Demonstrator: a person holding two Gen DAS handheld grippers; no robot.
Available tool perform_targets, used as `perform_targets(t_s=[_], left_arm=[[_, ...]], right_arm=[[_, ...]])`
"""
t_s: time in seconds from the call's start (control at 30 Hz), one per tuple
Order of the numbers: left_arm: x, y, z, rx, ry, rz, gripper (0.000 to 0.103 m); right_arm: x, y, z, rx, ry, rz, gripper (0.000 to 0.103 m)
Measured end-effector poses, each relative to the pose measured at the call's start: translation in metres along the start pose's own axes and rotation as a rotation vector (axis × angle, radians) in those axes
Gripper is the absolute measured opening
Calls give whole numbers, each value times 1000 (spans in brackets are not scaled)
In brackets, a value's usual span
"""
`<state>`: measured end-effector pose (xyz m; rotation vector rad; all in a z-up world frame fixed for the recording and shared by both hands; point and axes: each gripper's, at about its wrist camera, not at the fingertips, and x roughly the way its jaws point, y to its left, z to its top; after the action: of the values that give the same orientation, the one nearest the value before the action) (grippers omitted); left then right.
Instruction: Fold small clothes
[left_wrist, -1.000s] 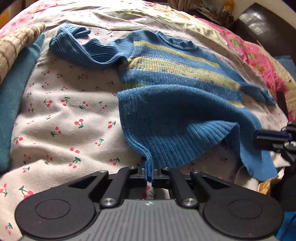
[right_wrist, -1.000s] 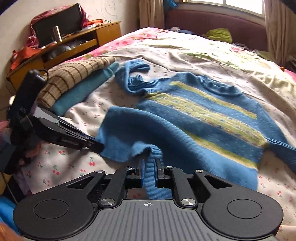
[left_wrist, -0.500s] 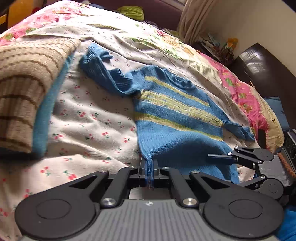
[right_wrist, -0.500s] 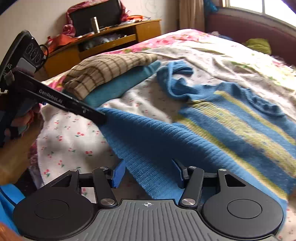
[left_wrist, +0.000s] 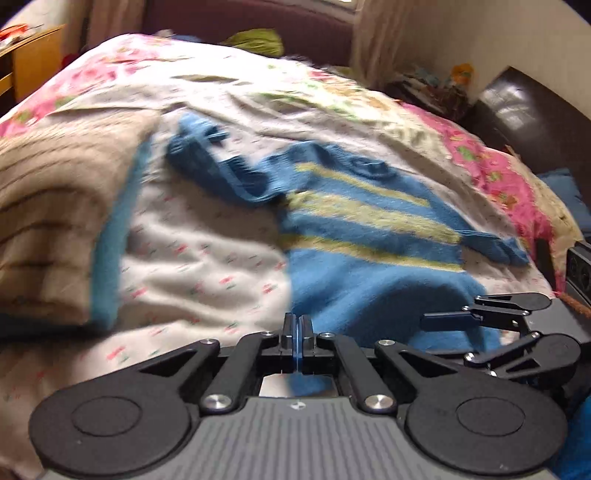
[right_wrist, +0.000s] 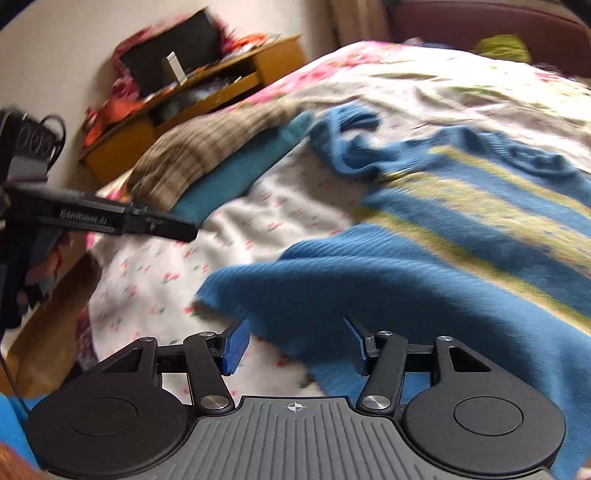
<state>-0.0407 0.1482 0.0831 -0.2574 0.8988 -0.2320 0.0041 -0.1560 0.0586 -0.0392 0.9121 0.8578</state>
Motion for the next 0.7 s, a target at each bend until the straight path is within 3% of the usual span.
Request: perform_targets(t_s=[0.13, 0.27, 0.37, 0.53, 0.7], left_arm=[[39, -35, 8, 74, 42, -73, 13], [96, -57, -5, 102, 253, -113, 13], [110, -73, -14, 151, 318, -127, 13], [104, -108, 21, 205, 228, -210, 13], [152, -170, 65, 289, 151, -311, 14]], right_arm=[[-15, -37, -12, 139, -32, -139, 55], [-24, -78, -33, 294, 27, -220, 55], [-49, -107, -40, 389, -23, -234, 55], [-104, -182, -30, 584, -187, -376, 55], [-139, -272, -23, 793, -268, -610, 55]])
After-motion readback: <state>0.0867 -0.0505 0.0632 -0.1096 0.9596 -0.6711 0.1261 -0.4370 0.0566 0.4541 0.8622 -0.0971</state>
